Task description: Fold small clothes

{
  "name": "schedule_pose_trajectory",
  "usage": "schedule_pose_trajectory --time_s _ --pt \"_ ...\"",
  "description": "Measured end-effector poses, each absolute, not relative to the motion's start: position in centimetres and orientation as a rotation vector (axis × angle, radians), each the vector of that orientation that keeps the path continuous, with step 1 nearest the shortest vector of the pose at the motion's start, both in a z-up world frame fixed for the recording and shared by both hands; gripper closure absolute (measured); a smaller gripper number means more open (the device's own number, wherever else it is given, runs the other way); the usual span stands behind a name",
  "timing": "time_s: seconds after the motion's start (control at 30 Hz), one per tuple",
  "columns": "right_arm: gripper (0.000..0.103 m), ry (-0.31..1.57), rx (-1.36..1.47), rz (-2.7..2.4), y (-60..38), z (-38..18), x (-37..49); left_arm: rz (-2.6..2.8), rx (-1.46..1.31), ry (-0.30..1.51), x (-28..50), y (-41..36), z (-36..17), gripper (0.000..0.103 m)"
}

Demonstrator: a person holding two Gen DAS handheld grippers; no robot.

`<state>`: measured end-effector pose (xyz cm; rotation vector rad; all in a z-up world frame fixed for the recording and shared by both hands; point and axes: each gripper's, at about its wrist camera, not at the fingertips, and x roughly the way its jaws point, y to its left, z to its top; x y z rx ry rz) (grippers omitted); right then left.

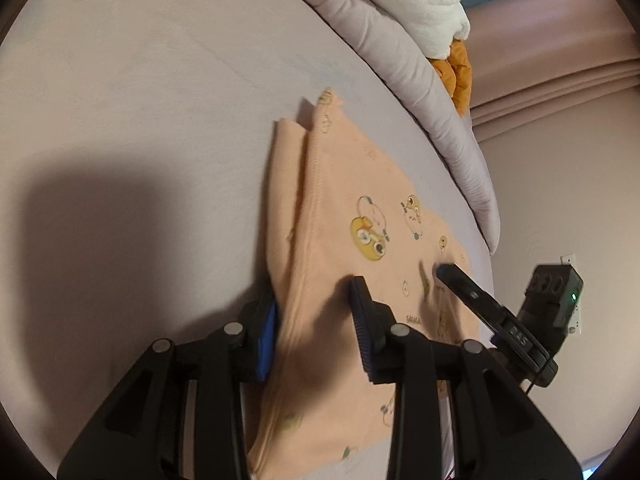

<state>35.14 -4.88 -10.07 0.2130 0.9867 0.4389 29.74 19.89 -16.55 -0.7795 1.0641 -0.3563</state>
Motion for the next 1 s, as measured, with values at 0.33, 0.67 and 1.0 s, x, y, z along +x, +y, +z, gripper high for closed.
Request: schedule_pose_trajectory --time_s 0.33,0.67,1.0 --pt "0.075 1.032 0.106 0.382 -4.1 -10.6 35.0 -0.327 -0.646 1.1 31.1 18.6 -16.5 0.082" --pt "0.075 1.076 0.031 0.514 -4.1 -10.9 25.8 -0.298 -0.625 1.115 31.5 18.2 -16.3 0.084" --pt "0.075 1.073 0.464 0.578 -10.4 -10.0 26.4 -0.366 -0.56 1.051 30.8 15.1 -11.5 0.09"
